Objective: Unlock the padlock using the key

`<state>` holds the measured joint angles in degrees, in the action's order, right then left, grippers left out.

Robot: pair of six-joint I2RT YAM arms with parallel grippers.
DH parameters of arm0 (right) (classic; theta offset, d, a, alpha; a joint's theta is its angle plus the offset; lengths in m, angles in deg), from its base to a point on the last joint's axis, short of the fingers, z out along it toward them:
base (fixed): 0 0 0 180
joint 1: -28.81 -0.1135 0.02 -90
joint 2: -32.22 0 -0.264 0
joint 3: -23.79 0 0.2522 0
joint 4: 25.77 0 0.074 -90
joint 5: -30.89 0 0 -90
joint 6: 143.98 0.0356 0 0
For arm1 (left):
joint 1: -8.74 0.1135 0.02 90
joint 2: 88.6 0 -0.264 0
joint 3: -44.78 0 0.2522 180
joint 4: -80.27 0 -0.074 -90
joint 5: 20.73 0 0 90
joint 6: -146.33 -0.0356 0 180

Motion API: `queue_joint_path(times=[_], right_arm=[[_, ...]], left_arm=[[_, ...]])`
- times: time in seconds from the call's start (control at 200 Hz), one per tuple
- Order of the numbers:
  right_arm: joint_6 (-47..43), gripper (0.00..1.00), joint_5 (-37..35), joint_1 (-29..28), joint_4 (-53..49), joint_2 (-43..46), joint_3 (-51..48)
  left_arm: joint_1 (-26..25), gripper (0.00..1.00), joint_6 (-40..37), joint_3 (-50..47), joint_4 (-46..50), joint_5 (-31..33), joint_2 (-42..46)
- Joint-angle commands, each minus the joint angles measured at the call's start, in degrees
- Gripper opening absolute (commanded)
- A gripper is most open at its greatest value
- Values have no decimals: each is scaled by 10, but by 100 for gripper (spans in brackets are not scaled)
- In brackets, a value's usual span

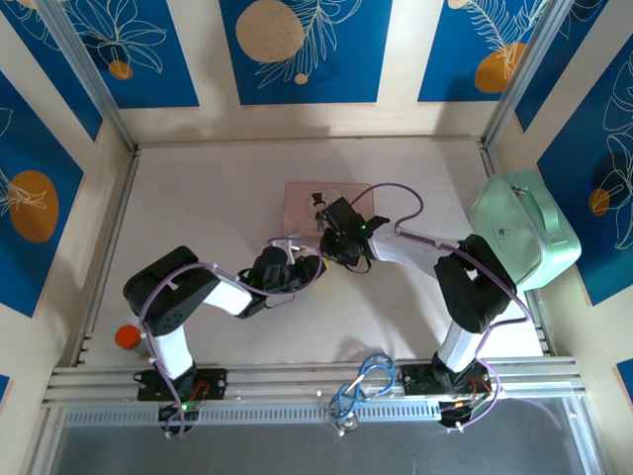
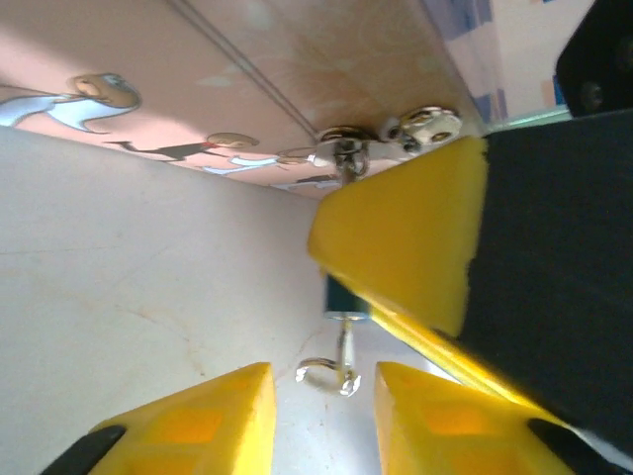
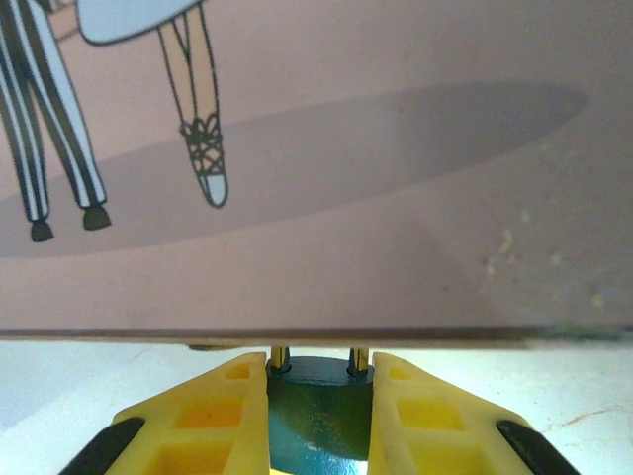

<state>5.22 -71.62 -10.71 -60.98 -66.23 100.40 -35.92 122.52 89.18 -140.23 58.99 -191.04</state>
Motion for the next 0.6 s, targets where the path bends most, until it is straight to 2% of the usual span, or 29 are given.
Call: queue_joint_path(times=[0.0,0.1,0.595], right_arm=[[4,9,1,-6,-32,-9,10],[5,7,4,-9,-40,-10,18],[15,0,18,-13,-85,-36,54]], left_arm=[[2,37,-21,-11,-4,18,34],[-2,34,-25,-24,18,37,53],[-7,24,-34,-10,-2,23,33]])
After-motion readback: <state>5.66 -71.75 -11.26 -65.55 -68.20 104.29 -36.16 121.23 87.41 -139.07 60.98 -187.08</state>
